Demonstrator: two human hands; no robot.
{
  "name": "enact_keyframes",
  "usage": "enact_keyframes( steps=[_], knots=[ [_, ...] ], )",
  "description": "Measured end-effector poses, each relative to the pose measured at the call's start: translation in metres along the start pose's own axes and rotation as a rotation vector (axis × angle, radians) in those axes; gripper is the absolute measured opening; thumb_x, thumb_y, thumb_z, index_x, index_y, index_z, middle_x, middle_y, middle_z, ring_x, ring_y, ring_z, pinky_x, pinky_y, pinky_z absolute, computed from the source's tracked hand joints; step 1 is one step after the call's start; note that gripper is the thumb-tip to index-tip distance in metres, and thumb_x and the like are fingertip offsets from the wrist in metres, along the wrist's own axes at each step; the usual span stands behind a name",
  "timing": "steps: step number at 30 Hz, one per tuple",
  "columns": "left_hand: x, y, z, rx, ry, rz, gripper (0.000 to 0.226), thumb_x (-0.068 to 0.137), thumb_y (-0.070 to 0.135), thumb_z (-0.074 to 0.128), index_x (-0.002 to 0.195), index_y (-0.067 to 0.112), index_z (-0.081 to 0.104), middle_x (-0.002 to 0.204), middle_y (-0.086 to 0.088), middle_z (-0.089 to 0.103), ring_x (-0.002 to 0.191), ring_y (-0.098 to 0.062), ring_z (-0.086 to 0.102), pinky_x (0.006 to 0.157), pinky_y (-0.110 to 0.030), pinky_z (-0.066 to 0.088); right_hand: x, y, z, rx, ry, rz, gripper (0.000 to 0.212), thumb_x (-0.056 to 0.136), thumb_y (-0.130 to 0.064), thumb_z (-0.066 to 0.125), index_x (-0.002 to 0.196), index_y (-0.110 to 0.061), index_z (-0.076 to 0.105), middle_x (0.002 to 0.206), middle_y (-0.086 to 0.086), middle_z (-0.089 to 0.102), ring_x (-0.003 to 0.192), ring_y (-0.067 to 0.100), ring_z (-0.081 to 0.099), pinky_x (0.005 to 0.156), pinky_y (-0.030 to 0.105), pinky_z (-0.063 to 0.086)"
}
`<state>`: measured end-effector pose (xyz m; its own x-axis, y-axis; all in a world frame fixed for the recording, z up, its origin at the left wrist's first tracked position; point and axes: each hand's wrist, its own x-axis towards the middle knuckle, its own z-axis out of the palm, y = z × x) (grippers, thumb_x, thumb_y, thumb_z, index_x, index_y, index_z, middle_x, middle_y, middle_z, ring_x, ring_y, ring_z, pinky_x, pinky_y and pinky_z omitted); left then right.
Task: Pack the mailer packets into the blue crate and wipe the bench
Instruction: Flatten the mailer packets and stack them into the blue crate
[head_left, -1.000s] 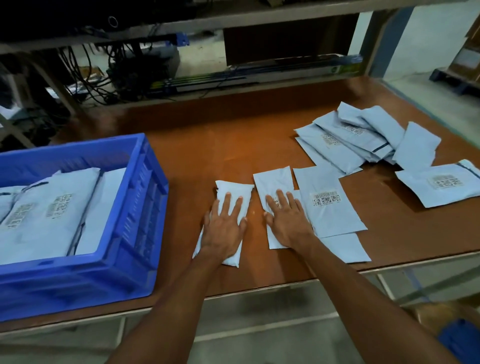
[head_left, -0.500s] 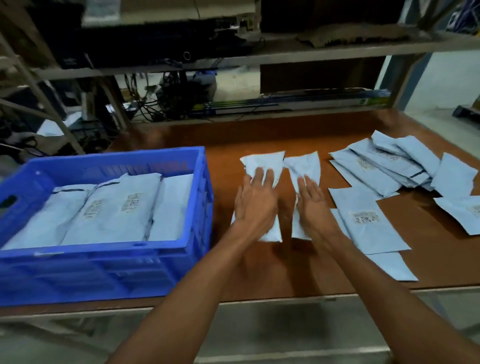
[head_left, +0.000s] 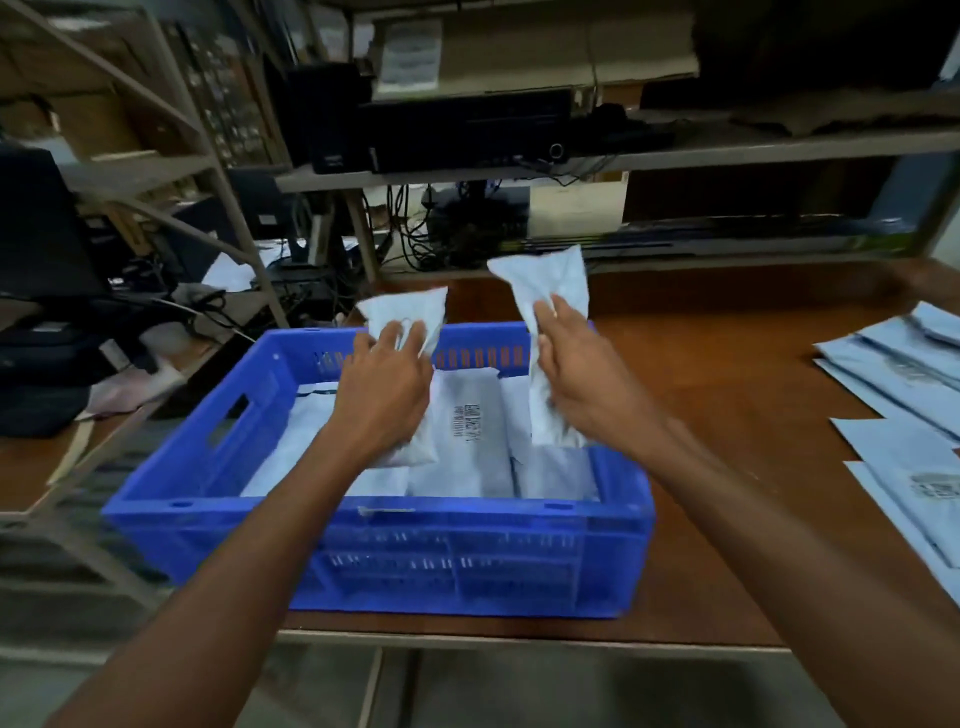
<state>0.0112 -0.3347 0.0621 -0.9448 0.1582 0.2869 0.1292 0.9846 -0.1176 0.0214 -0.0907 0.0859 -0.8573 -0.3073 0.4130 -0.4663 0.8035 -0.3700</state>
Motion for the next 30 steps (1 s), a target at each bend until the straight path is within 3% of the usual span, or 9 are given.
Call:
enact_keyframes(
  steps=[3, 8, 12, 15, 17, 19, 23, 25, 30],
  knots=[
    [-0.006, -0.021, 0.028, 0.026, -0.219, 0.063, 0.048, 0.107, 0.030, 0.024, 0.150, 0.009, 0.029, 0.160, -0.018, 0.020, 0.145, -0.042, 0.022, 0.111, -0.057, 0.026, 0.002, -0.008, 0.039, -0.128, -0.251, 0.116, 0.041, 0.105, -0.018, 0.028, 0.142, -0.001, 0.034, 0.151, 0.015, 0.031, 0.134, 0.040, 0.036, 0.105, 0.042, 0.031],
    [-0.009, -0.038, 0.062, 0.099, -0.675, 0.245, 0.058, 0.105, 0.011, 0.019, 0.157, 0.029, 0.001, 0.160, -0.009, -0.029, 0.147, -0.042, -0.019, 0.118, -0.060, 0.000, -0.012, 0.001, 0.073, -0.297, -0.848, 0.385, 0.060, 0.106, -0.040, 0.019, 0.157, -0.022, -0.009, 0.165, 0.009, -0.008, 0.150, 0.038, 0.001, 0.119, 0.052, 0.008],
    [-0.012, -0.038, 0.062, 0.122, -0.744, 0.250, 0.057, 0.107, 0.015, 0.015, 0.156, 0.036, -0.006, 0.158, -0.006, -0.033, 0.146, -0.043, -0.021, 0.118, -0.061, -0.001, -0.008, 0.002, 0.078, -0.378, -0.911, 0.371, 0.057, 0.107, -0.035, 0.019, 0.157, -0.023, -0.003, 0.164, 0.011, -0.010, 0.150, 0.039, 0.001, 0.120, 0.052, 0.009],
    [-0.011, -0.041, 0.062, 0.041, -0.782, 0.141, 0.054, 0.101, 0.046, 0.004, 0.151, 0.045, -0.016, 0.159, -0.005, -0.031, 0.147, -0.043, -0.020, 0.117, -0.065, 0.002, -0.005, 0.012, 0.086, -0.482, -0.953, 0.286, 0.051, 0.104, -0.021, 0.030, 0.154, -0.022, 0.020, 0.164, 0.011, 0.000, 0.146, 0.043, 0.010, 0.115, 0.058, 0.021],
    [-0.011, -0.039, 0.053, -0.059, -0.727, -0.026, 0.066, 0.093, 0.068, 0.002, 0.151, 0.044, -0.017, 0.162, -0.006, -0.024, 0.149, -0.041, -0.014, 0.116, -0.065, 0.008, -0.006, 0.012, 0.083, -0.533, -0.884, 0.254, 0.050, 0.102, -0.025, 0.032, 0.151, -0.021, 0.024, 0.159, 0.016, 0.017, 0.143, 0.041, 0.020, 0.111, 0.056, 0.025],
    [-0.007, -0.028, 0.038, -0.141, -0.541, -0.143, 0.074, 0.095, 0.070, 0.010, 0.156, 0.033, -0.009, 0.164, -0.007, -0.015, 0.151, -0.038, -0.006, 0.114, -0.062, 0.013, -0.002, 0.011, 0.071, -0.539, -0.643, 0.173, 0.046, 0.100, -0.034, 0.031, 0.143, -0.017, 0.037, 0.151, 0.016, 0.033, 0.138, 0.036, 0.031, 0.108, 0.052, 0.027],
    [0.014, 0.027, -0.001, -0.234, -0.184, -0.049, 0.072, 0.098, 0.065, 0.021, 0.157, 0.025, 0.012, 0.164, -0.010, 0.011, 0.147, -0.039, 0.015, 0.112, -0.060, 0.023, 0.007, 0.024, 0.009, -0.391, -0.066, -0.017, 0.041, 0.093, -0.038, 0.039, 0.121, -0.015, 0.059, 0.117, 0.010, 0.062, 0.106, 0.034, 0.059, 0.090, 0.043, 0.044],
    [0.025, 0.071, -0.012, -0.290, -0.104, 0.054, 0.067, 0.099, 0.059, 0.032, 0.155, 0.024, 0.020, 0.161, -0.009, 0.020, 0.145, -0.037, 0.021, 0.112, -0.057, 0.026, 0.002, 0.047, -0.034, -0.347, 0.113, -0.025, 0.037, 0.091, -0.030, 0.047, 0.120, -0.014, 0.063, 0.118, 0.008, 0.066, 0.105, 0.032, 0.062, 0.091, 0.041, 0.046],
    [0.033, 0.226, -0.031, -0.417, -0.019, 0.277, 0.058, 0.096, 0.052, 0.046, 0.144, 0.019, 0.038, 0.148, -0.009, 0.040, 0.135, -0.034, 0.037, 0.106, -0.052, 0.035, -0.071, 0.156, -0.110, -0.304, 0.144, 0.335, 0.032, 0.091, -0.022, 0.056, 0.121, -0.016, 0.064, 0.123, 0.009, 0.066, 0.111, 0.031, 0.061, 0.096, 0.045, 0.048]
  ],
)
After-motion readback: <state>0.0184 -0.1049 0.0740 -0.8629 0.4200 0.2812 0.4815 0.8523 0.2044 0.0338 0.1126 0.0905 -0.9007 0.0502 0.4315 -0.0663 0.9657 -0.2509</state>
